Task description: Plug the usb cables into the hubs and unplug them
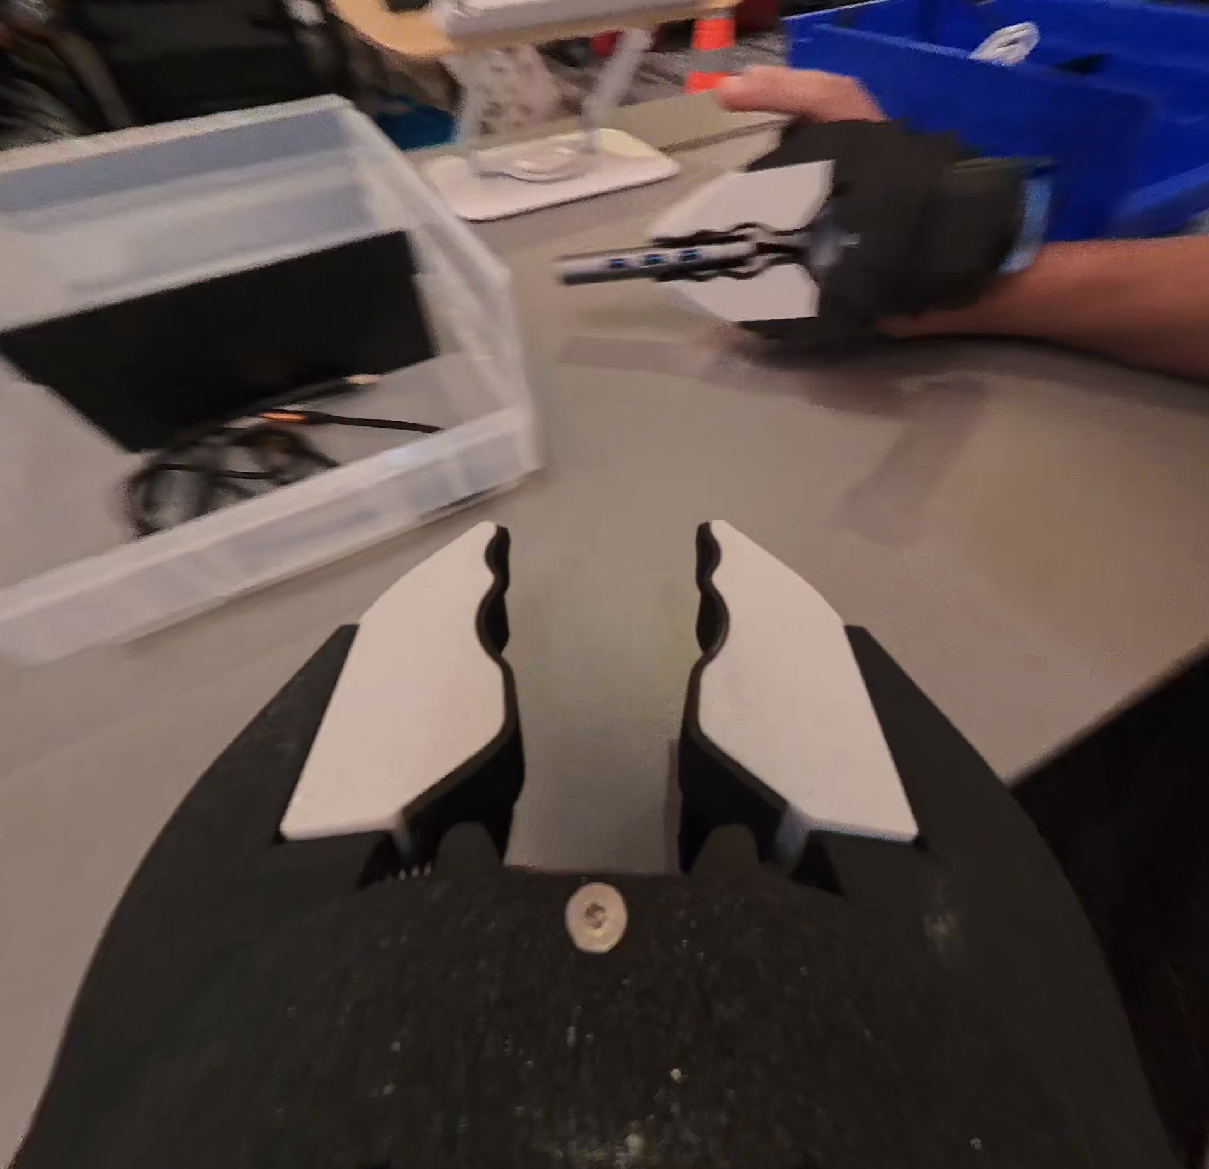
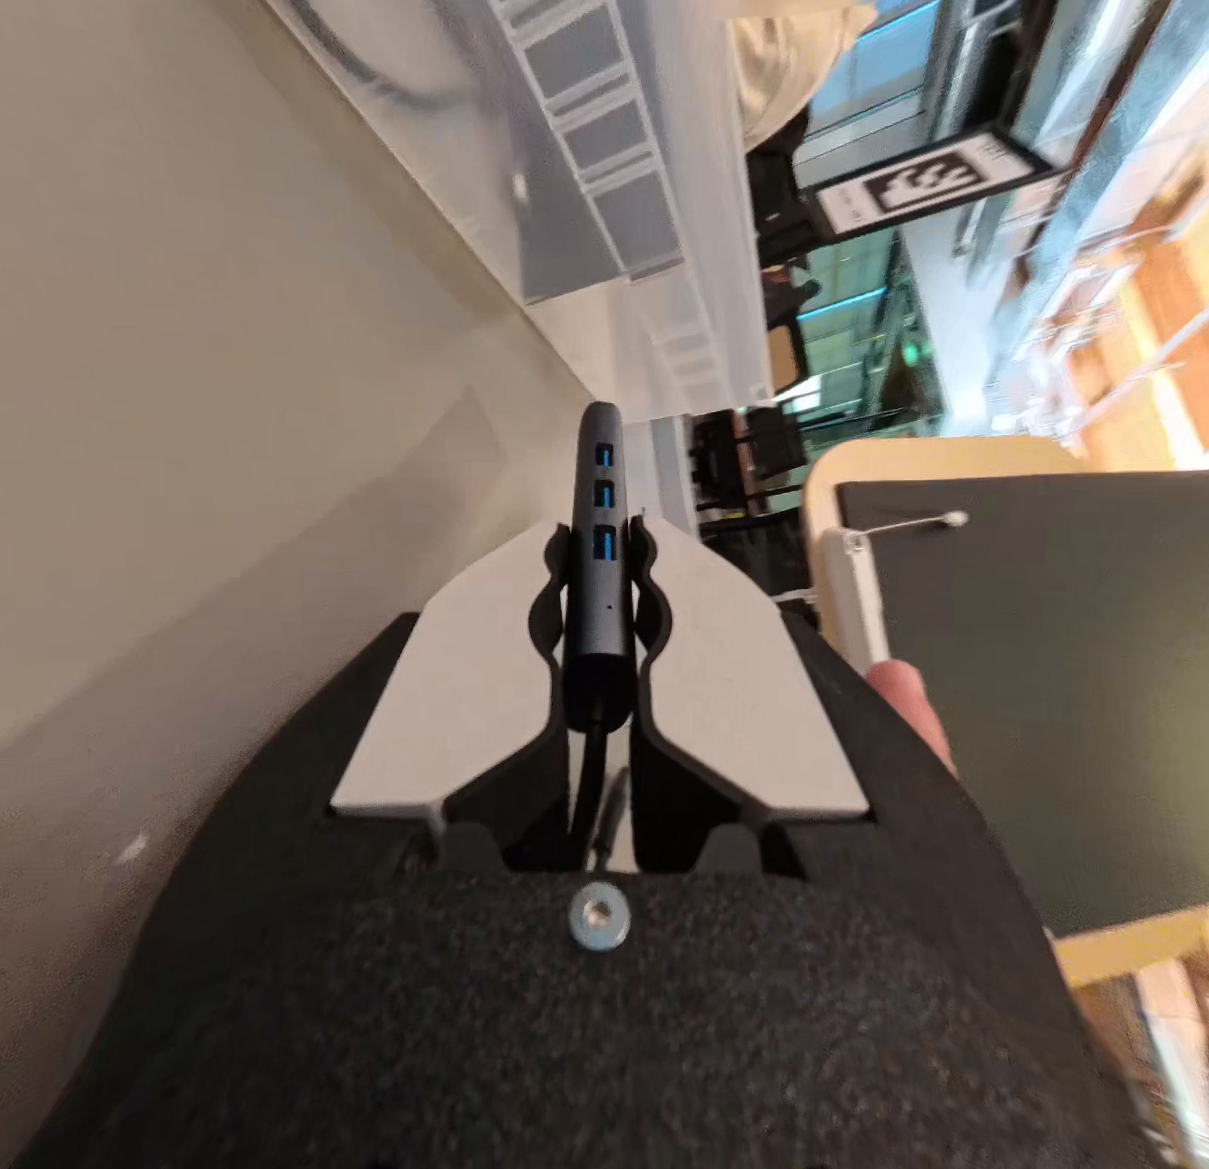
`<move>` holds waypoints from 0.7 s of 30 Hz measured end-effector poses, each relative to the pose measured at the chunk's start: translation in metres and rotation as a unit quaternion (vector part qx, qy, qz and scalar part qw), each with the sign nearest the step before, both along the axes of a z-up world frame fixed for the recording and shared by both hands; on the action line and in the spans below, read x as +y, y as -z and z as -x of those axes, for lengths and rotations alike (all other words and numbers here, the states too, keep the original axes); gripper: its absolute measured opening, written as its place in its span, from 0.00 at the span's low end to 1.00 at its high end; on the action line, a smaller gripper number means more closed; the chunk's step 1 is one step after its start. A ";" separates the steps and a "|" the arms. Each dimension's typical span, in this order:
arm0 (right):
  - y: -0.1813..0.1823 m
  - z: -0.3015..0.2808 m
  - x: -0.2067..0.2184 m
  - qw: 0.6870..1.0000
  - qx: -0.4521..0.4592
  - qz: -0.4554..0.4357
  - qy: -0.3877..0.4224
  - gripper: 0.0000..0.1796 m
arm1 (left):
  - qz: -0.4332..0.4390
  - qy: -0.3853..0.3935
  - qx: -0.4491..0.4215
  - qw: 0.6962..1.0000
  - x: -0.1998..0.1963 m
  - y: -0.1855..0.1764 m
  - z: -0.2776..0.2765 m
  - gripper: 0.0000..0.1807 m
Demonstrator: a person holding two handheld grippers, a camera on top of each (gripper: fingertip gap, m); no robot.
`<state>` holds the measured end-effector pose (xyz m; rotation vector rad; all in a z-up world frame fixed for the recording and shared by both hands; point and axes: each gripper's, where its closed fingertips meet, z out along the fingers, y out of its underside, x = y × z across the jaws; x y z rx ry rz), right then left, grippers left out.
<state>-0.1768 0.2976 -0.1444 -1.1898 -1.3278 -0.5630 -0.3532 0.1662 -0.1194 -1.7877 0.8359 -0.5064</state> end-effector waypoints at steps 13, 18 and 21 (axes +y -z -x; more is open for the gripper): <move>-0.017 0.015 -0.011 0.996 0.069 0.007 -0.053 0.10 | 0.031 -0.050 0.023 0.998 0.029 0.015 0.003 0.30; -0.018 0.013 -0.010 0.995 0.084 0.014 -0.053 0.10 | 0.092 -0.029 0.105 0.990 0.064 0.016 0.003 0.29; -0.018 0.012 -0.009 0.994 0.090 0.018 -0.053 0.09 | 0.063 -0.042 0.201 0.977 0.115 0.001 0.015 0.27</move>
